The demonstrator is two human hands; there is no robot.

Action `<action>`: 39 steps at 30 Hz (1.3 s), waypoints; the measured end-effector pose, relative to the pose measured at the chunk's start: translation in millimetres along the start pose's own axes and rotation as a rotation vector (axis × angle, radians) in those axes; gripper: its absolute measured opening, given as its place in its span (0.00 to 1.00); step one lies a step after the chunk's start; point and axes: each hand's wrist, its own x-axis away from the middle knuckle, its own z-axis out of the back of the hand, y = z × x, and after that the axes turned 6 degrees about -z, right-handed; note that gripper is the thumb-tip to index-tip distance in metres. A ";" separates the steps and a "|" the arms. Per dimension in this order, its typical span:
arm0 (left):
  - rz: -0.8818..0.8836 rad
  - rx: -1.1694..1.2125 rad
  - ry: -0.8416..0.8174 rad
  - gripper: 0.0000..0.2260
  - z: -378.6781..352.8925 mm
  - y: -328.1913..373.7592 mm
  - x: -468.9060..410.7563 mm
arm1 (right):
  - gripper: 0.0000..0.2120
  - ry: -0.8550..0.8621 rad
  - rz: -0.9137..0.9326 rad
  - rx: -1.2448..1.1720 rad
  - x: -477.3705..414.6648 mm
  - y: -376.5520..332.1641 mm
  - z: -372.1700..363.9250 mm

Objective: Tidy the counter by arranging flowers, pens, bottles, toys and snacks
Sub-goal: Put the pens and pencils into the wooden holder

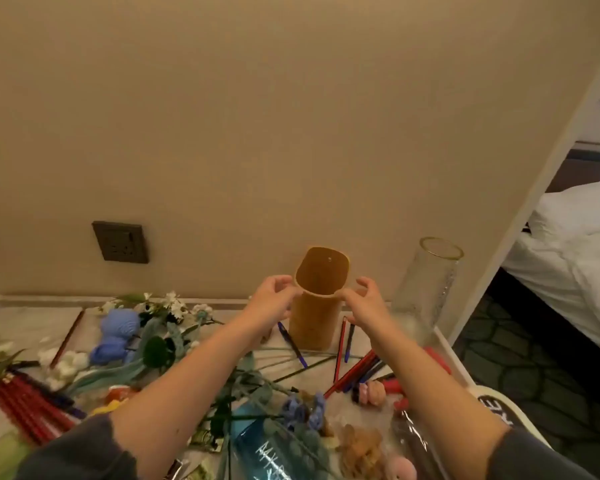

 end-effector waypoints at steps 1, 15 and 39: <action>0.001 -0.016 0.004 0.20 -3.5 0.7 -4.5 | 0.34 0.003 -0.003 0.003 -4.5 -0.6 0.6; 0.079 -0.135 0.018 0.19 -26.1 -21.6 -72.8 | 0.07 -0.054 0.150 0.225 -77.7 4.9 -6.6; 0.307 -0.999 -0.080 0.28 -40.2 -94.3 -67.5 | 0.26 0.075 -0.114 0.911 -66.2 91.1 -9.6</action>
